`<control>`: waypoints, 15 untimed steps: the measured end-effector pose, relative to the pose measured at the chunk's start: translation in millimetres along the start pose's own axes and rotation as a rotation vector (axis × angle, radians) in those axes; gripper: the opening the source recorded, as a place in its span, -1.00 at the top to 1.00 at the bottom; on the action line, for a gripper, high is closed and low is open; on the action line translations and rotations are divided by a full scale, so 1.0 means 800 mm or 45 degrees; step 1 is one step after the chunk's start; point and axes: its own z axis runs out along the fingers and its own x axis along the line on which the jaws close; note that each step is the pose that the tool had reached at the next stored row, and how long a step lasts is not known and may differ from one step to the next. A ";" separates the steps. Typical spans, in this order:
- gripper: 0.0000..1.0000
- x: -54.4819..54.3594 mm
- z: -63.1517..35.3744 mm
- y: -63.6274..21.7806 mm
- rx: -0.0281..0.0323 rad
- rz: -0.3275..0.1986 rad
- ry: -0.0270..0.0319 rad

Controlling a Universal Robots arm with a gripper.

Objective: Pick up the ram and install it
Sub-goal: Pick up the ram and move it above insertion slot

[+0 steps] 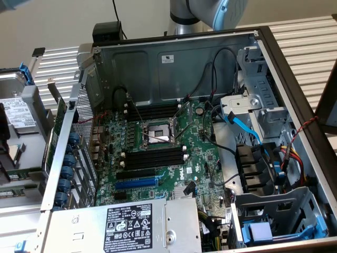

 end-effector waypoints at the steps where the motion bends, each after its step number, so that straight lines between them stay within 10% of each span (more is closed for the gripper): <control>1: 0.27 0.001 0.002 0.000 -0.0002 0.000 -0.0001; 15: 0.27 0.004 0.034 -0.001 0.0001 -0.005 -0.0075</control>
